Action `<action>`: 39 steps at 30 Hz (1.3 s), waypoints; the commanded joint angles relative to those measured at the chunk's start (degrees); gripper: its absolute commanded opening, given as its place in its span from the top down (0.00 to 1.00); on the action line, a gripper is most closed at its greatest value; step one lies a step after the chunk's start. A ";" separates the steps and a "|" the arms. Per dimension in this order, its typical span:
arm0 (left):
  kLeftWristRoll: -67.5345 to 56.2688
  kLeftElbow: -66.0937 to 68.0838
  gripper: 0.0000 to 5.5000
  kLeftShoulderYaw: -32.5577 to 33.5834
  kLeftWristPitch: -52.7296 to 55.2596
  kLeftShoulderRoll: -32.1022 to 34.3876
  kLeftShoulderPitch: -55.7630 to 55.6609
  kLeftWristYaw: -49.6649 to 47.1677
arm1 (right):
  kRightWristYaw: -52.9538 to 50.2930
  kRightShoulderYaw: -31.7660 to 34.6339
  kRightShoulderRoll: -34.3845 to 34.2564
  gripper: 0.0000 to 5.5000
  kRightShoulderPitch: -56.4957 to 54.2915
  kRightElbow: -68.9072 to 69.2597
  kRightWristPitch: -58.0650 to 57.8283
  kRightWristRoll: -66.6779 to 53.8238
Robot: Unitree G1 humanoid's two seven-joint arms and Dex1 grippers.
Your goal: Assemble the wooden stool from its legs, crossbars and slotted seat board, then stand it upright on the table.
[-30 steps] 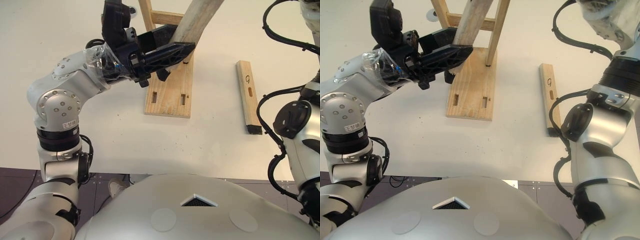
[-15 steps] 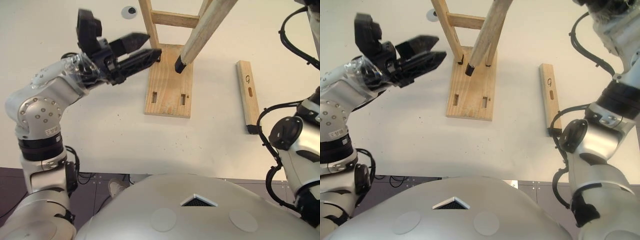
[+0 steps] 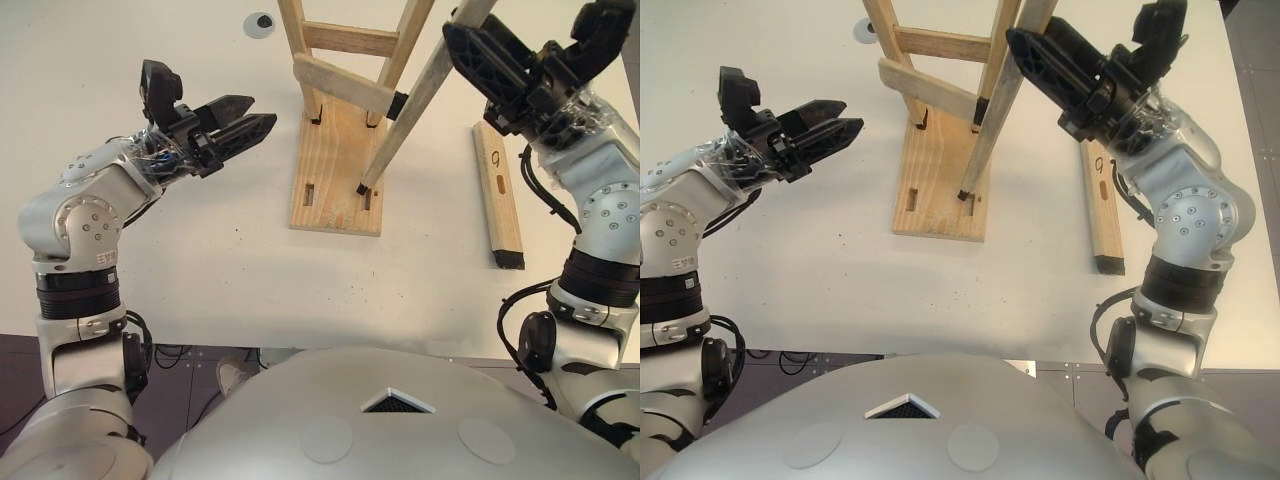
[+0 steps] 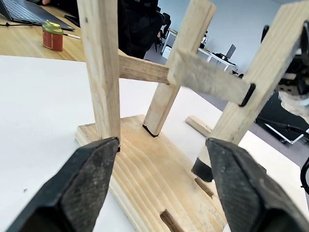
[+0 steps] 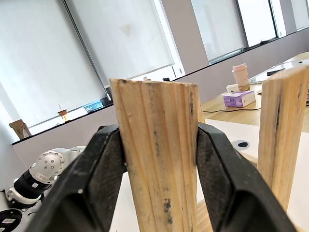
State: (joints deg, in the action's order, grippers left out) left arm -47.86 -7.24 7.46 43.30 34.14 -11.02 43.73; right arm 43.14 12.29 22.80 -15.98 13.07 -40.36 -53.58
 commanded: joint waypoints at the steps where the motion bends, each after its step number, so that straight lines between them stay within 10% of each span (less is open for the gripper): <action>1: 1.35 1.26 0.40 0.55 -0.76 -0.61 -1.04 0.30 | 1.07 -0.48 0.11 0.62 0.47 -0.07 0.24 -0.25; 39: 2.96 1.52 0.40 1.77 -1.57 -3.61 -0.32 -0.12 | 8.59 -3.79 8.13 0.62 0.17 -0.03 -0.29 5.58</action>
State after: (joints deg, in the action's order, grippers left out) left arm -45.98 -5.51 8.86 42.12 30.64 -11.44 43.89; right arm 51.42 10.12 28.50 -16.78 12.39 -40.71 -51.13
